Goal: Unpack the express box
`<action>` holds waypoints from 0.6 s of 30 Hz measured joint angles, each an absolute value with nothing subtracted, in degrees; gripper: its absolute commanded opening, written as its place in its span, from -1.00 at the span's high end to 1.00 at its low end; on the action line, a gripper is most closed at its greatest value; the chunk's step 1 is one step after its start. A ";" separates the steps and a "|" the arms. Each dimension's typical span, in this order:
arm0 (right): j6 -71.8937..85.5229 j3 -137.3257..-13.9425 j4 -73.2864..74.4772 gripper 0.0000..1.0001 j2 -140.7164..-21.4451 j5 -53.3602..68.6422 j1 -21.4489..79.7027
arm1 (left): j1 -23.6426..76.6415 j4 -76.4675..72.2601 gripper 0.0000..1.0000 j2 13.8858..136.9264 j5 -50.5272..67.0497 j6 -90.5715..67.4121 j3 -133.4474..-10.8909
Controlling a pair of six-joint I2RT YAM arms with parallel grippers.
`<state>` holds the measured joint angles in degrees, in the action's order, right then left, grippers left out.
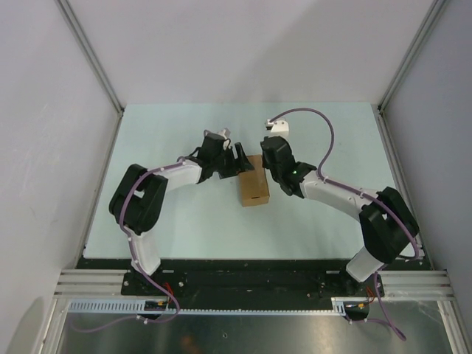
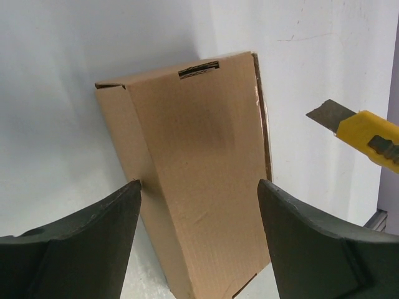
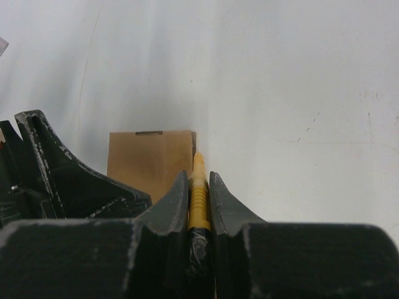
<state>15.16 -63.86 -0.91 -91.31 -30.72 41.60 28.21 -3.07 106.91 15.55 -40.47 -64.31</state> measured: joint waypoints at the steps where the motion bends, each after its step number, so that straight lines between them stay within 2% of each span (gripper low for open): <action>1: 14.94 -63.86 -1.52 1.00 -91.85 -30.83 41.60 | 28.21 -3.03 -0.60 107.04 15.57 -40.62 -64.31; 10: 14.26 -63.86 -5.45 1.00 -93.93 -31.14 41.47 | 28.18 -2.22 -0.57 109.62 15.62 -42.19 -65.49; 18: 14.31 -63.86 -6.37 1.00 -96.38 -31.07 40.75 | 27.68 -2.20 -0.35 110.30 16.27 -42.65 -65.91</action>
